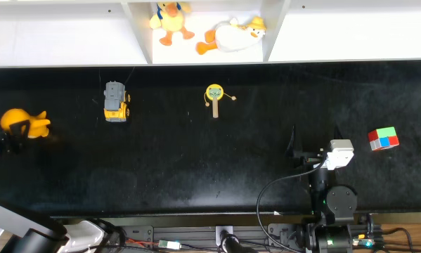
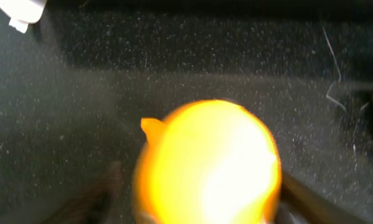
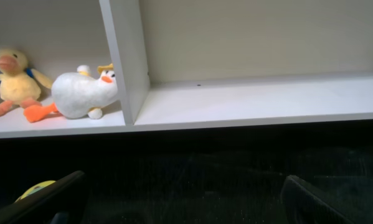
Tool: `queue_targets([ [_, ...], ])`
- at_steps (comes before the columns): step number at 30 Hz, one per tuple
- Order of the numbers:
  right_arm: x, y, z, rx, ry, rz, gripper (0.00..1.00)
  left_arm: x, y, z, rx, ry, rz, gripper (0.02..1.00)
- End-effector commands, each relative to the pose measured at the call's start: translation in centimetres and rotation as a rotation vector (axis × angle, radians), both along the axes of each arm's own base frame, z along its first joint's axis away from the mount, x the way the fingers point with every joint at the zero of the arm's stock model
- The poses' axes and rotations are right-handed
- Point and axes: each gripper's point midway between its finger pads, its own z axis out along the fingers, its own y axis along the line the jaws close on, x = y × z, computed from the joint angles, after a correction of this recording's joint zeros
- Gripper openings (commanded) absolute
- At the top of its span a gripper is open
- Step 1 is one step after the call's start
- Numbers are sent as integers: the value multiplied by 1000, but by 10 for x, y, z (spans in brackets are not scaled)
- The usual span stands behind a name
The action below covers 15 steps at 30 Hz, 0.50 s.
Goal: Store Toys
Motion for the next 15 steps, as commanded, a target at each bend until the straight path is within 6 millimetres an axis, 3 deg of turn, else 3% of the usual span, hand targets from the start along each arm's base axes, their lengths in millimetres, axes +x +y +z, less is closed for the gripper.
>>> queue_targets([
  [1, 0, -2, -4, 3, 2, -13, 996, 4, 4, 6, 8, -9, 3, 487],
  [3, 0, -2, -4, 3, 2, -13, 996, 5, 3, 6, 5, -7, 1, 336],
  [7, 0, -2, -4, 3, 2, -13, 996, 5, 1, 7, -18, -10, 14, 202],
  [10, 0, -2, -4, 3, 2, -13, 996, 4, -1, 17, -31, -21, 40, 159],
  [15, 0, -2, -4, 3, 2, -13, 996, 7, -11, 49, -8, -75, 59, 152],
])
